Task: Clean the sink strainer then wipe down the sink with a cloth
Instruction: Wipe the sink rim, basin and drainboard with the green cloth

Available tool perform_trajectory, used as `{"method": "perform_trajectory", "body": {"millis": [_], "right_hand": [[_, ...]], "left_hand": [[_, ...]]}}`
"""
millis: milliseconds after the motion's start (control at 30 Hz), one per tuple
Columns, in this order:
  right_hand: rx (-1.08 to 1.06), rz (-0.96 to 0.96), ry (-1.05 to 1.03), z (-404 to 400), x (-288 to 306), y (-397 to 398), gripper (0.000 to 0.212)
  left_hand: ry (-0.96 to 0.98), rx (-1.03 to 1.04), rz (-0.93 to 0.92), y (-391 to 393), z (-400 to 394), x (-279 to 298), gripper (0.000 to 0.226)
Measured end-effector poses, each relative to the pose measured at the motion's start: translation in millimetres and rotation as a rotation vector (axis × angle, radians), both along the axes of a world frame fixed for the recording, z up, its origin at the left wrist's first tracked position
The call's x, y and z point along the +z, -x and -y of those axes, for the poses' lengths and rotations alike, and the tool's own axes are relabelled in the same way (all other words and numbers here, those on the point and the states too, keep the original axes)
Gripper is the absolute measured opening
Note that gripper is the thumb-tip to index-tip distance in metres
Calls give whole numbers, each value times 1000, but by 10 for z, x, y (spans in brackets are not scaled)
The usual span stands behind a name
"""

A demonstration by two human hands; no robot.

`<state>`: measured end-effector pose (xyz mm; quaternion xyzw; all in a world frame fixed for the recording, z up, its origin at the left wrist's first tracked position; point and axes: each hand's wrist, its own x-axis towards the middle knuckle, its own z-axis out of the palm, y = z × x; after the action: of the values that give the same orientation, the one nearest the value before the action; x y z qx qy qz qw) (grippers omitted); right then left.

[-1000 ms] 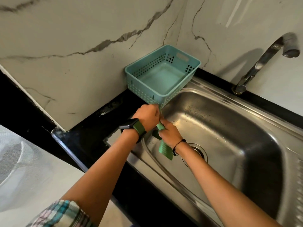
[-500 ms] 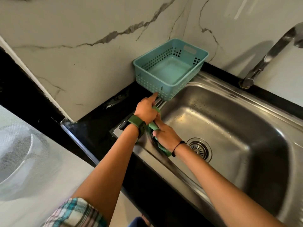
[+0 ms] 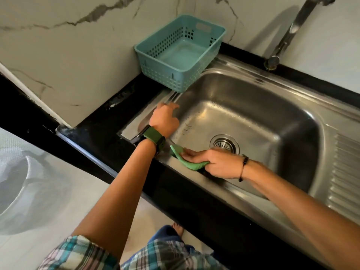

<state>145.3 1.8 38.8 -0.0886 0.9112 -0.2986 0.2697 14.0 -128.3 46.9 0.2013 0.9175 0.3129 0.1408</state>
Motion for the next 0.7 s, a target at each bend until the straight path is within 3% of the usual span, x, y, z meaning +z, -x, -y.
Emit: {"method": "perform_trajectory", "body": {"millis": [133,267,367,567,700], "right_hand": [[-46,26,28,-208,45,-533,74],[-161,66,161,-157,67,-698,68],[-137,14,167,79,48,-479,60],[-76,-330,67,920,-20,508,55],[-63,-380,-33,1088,-84,756,53]], "left_hand": [[1,-44,-70,-142,174,-88,46],[-159,-23,-116,-264,360,-172,30],[-299,43,-146,-326,404,-164,30],[-551,206,-168,-421,490,-103,42],[-616,412,-154,-367,557,-92,47]]}}
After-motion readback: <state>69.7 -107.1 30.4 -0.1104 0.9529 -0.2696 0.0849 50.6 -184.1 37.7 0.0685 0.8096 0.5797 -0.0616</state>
